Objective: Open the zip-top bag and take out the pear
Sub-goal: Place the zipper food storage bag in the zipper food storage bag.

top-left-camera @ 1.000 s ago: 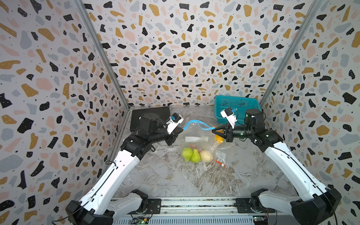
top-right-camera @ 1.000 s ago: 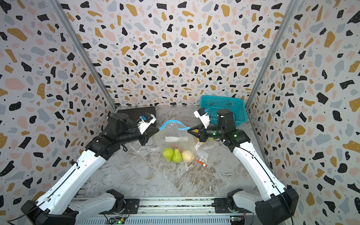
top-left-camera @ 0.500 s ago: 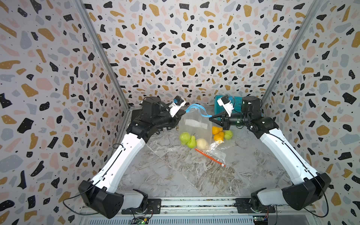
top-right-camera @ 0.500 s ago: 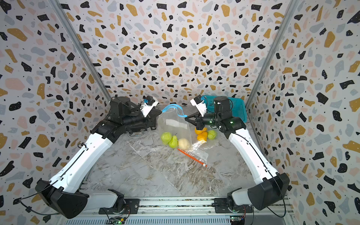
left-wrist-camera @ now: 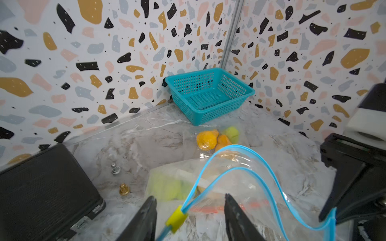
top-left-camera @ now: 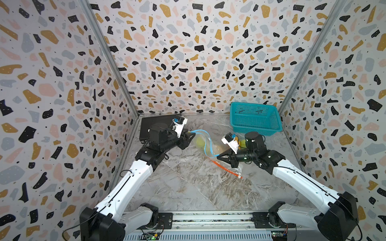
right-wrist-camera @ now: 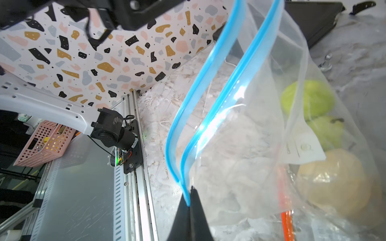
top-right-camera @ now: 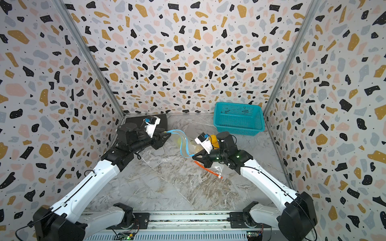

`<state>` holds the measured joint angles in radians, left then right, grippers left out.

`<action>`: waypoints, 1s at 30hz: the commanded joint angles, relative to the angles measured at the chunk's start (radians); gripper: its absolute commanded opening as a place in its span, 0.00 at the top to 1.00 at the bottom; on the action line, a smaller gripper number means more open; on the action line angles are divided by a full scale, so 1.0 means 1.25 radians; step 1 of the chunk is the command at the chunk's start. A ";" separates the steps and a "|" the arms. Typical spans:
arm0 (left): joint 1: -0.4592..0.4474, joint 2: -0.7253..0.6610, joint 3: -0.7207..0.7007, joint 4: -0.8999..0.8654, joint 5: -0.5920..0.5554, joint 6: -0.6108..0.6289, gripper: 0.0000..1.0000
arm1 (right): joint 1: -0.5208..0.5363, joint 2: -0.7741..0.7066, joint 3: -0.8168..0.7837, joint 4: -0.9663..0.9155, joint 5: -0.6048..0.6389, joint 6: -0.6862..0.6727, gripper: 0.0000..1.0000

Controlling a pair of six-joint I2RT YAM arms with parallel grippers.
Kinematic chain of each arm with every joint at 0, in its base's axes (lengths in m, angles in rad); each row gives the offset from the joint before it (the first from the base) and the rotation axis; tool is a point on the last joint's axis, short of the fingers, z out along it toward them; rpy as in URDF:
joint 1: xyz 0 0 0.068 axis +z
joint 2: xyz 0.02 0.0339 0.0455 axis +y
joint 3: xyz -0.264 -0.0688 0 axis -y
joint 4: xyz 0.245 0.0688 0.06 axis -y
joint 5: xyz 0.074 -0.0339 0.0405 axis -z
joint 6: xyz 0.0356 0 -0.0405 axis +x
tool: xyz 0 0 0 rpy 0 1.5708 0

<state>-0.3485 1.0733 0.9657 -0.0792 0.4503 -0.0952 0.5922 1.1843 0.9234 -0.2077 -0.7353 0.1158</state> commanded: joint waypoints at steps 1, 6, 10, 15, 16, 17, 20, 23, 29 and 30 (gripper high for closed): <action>0.001 -0.094 -0.029 0.067 0.051 -0.162 0.38 | 0.001 -0.028 0.011 0.075 0.022 0.035 1.00; 0.001 -0.211 -0.056 -0.070 0.048 -0.223 0.35 | 0.001 -0.019 0.038 0.047 0.034 0.028 1.00; -0.008 -0.244 -0.080 -0.125 0.079 -0.305 0.34 | 0.000 -0.011 0.044 0.043 0.044 0.030 1.00; -0.019 -0.278 -0.136 -0.130 0.033 -0.399 0.31 | 0.001 -0.010 0.052 0.037 0.049 0.032 1.00; -0.021 -0.270 -0.142 -0.113 0.033 -0.415 0.30 | 0.001 -0.010 0.052 0.036 0.048 0.033 1.00; -0.022 -0.255 -0.141 -0.093 0.034 -0.432 0.30 | 0.001 -0.009 0.052 0.037 0.048 0.035 1.00; -0.031 -0.192 -0.135 -0.026 0.046 -0.485 0.29 | 0.001 -0.005 0.052 0.032 0.051 0.035 1.00; -0.034 -0.153 -0.126 0.013 0.052 -0.528 0.28 | 0.001 -0.003 0.049 0.022 0.056 0.031 1.00; -0.055 -0.086 -0.098 0.023 0.040 -0.556 0.27 | 0.001 -0.003 0.034 0.026 0.059 0.029 1.00; -0.059 -0.077 -0.098 0.037 0.040 -0.563 0.27 | 0.001 -0.003 0.031 0.027 0.060 0.029 1.00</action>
<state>-0.4107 0.9546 0.8078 -0.1173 0.5064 -0.7582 0.5922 1.1847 0.9401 -0.1646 -0.6678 0.1535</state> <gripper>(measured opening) 0.734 0.040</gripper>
